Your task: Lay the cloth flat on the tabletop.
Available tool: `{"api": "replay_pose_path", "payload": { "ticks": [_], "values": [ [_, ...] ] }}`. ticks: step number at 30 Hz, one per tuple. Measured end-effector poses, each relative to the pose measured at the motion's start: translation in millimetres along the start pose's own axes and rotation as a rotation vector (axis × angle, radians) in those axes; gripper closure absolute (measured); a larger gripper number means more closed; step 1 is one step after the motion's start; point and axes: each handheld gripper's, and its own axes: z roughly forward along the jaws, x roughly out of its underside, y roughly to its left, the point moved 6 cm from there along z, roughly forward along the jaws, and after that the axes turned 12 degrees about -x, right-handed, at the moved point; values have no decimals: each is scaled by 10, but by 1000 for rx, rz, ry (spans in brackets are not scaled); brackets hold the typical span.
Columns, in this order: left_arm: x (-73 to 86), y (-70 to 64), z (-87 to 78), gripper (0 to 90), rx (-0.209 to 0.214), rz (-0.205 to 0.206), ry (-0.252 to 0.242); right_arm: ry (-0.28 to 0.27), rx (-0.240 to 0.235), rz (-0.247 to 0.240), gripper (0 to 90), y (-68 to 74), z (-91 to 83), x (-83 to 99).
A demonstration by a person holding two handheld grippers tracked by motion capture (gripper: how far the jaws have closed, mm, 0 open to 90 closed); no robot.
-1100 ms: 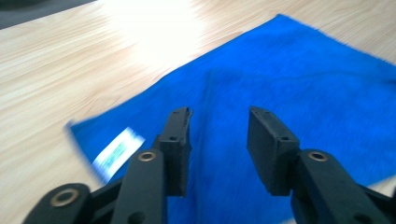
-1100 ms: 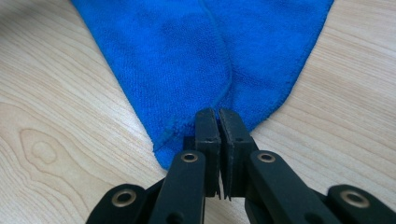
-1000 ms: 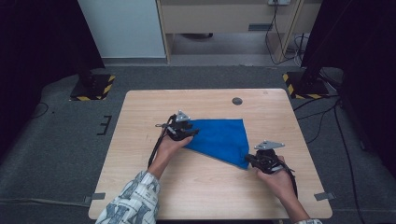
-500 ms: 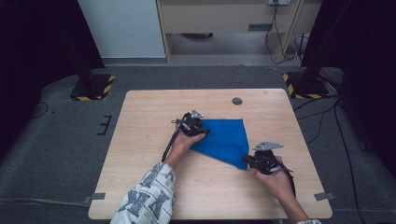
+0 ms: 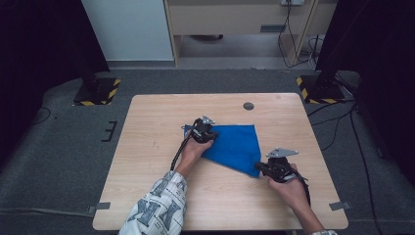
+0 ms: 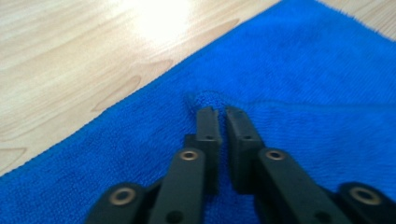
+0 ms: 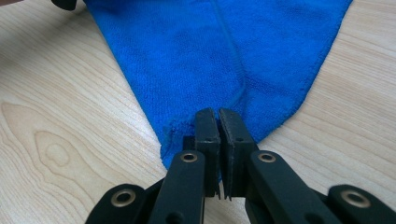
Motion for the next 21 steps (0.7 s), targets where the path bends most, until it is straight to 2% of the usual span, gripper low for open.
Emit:
{"api": "replay_pose_path", "payload": {
  "ticks": [4,7,11,15,18,21],
  "values": [
    [-68,13,-91,854,-5,4,-33,-6,0,5,873,-11,0,-2],
    [-98,24,-176,873,0,7,-38,-8,-1,3,874,-8,-7,-5],
    [-89,48,-403,881,-2,16,-52,-18,-7,-5,874,-5,-48,-22],
    [19,160,-718,881,-21,-2,-91,-31,-30,-18,873,10,-79,-47],
    [164,239,-916,882,-29,-14,-97,-33,-44,-32,874,48,-63,-86],
    [302,292,-1079,882,-42,-5,-96,-23,-53,-50,873,99,1,-153]
  ]
}}
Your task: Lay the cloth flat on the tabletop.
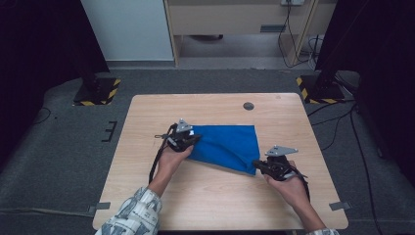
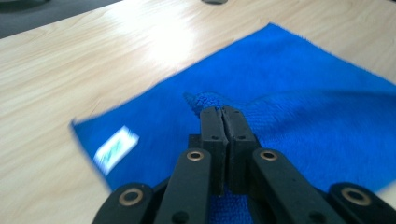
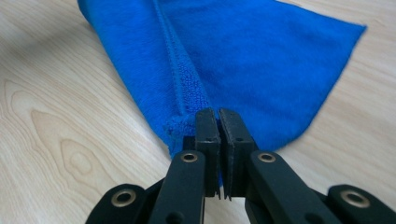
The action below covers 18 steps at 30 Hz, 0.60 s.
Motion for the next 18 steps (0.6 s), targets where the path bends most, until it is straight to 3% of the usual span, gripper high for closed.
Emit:
{"api": "replay_pose_path", "payload": {
  "ticks": [5,8,11,13,18],
  "values": [
    [130,121,-177,882,-23,-17,1,15,6,-3,812,-30,227,-140],
    [196,174,-166,882,-31,-36,5,33,17,25,737,-57,383,-179],
    [241,192,-137,881,-29,-51,10,24,50,29,630,-46,401,-221],
    [249,186,-123,881,-23,-55,10,6,57,38,644,-18,360,-251],
    [248,136,-119,881,-18,-55,12,6,53,7,803,135,319,-297]
  ]
}}
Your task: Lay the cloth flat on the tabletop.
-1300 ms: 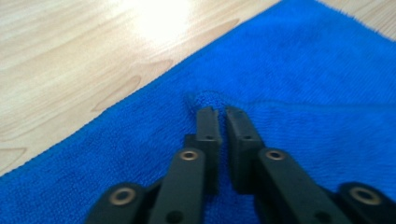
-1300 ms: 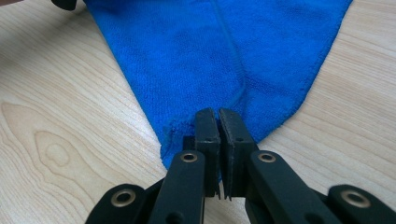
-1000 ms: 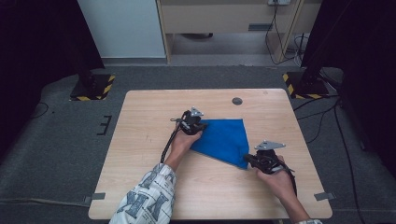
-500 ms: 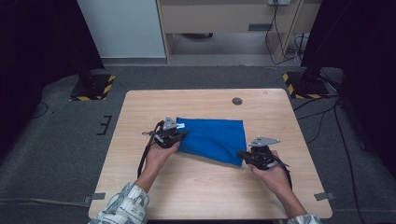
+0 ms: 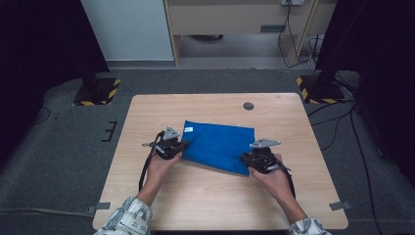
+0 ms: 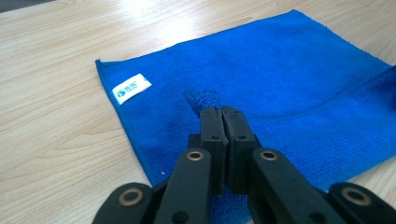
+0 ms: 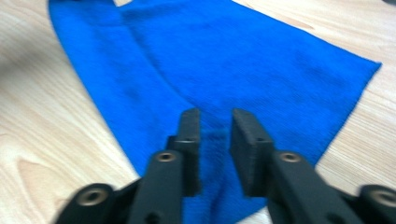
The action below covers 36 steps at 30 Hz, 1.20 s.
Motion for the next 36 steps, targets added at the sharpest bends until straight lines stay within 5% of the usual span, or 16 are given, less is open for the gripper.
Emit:
{"api": "replay_pose_path", "payload": {
  "ticks": [5,10,20,23,28,36],
  "values": [
    [17,-41,-31,882,6,20,9,53,-4,-9,864,184,100,61],
    [67,-81,-87,881,24,26,20,82,-16,17,828,193,179,174],
    [108,-135,-151,881,48,28,21,110,-1,54,591,160,360,267],
    [108,-142,-147,881,49,31,22,109,19,53,616,144,386,257],
    [111,-112,-152,882,38,22,18,145,67,21,790,114,378,251],
    [100,6,-151,884,-4,-14,-5,58,-10,92,855,-15,107,252]
  ]
}}
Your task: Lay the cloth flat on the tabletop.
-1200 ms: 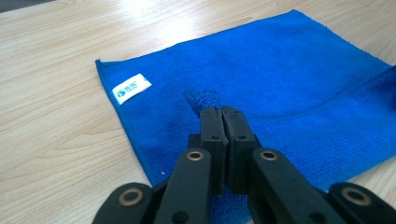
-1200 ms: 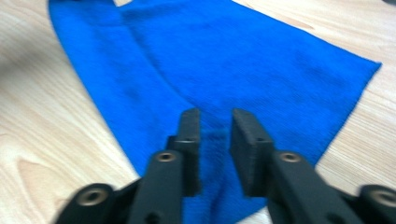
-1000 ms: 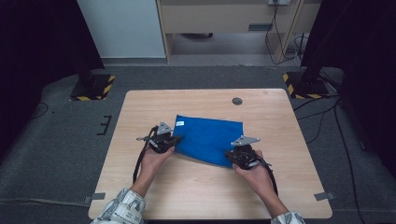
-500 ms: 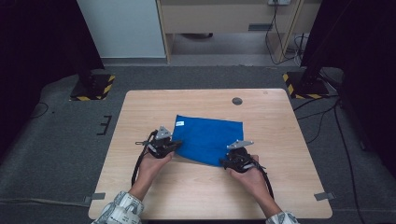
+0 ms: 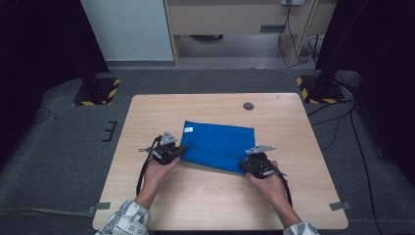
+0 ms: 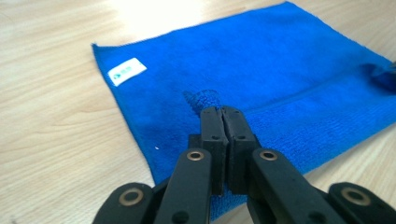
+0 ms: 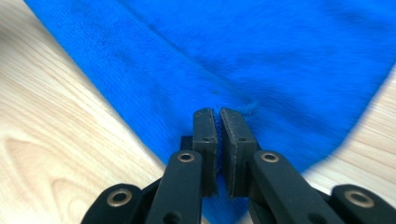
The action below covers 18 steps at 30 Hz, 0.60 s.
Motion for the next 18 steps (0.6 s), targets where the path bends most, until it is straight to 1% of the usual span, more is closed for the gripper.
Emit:
{"api": "replay_pose_path", "payload": {
  "ticks": [1,2,3,4,6,7,9,10,13,15,16,18],
  "values": [
    [-13,13,-8,884,-6,-1,-4,-10,-10,11,857,-32,-68,4],
    [-26,26,-14,885,-9,-8,-11,-26,-10,22,860,-70,-136,2],
    [-39,35,-20,885,-13,-16,-18,-39,-11,23,864,-121,-207,0],
    [-50,45,-26,886,-17,-18,-23,-60,-18,43,869,-158,-275,-7],
    [-75,37,-29,886,-10,-27,-31,-83,-23,54,874,-234,-392,-17],
    [-92,29,-28,886,-9,-21,-35,-94,-28,63,876,-259,-437,-26],
    [-138,10,-17,886,-7,-20,-43,-108,-37,62,877,-300,-503,-50],
    [-167,3,-9,886,-5,-27,-44,-115,-36,58,877,-323,-528,-65],
    [-306,-13,1,886,-3,-27,-66,-121,-22,41,877,-394,-585,-130],
    [-416,-15,-10,886,-1,-27,-78,-131,-10,40,876,-438,-625,-212],
    [-472,-15,-23,886,-5,-25,-88,-135,-1,26,876,-462,-649,-264],
    [-561,-10,-69,885,-7,-18,-96,-153,11,17,875,-482,-706,-377]
  ]
}}
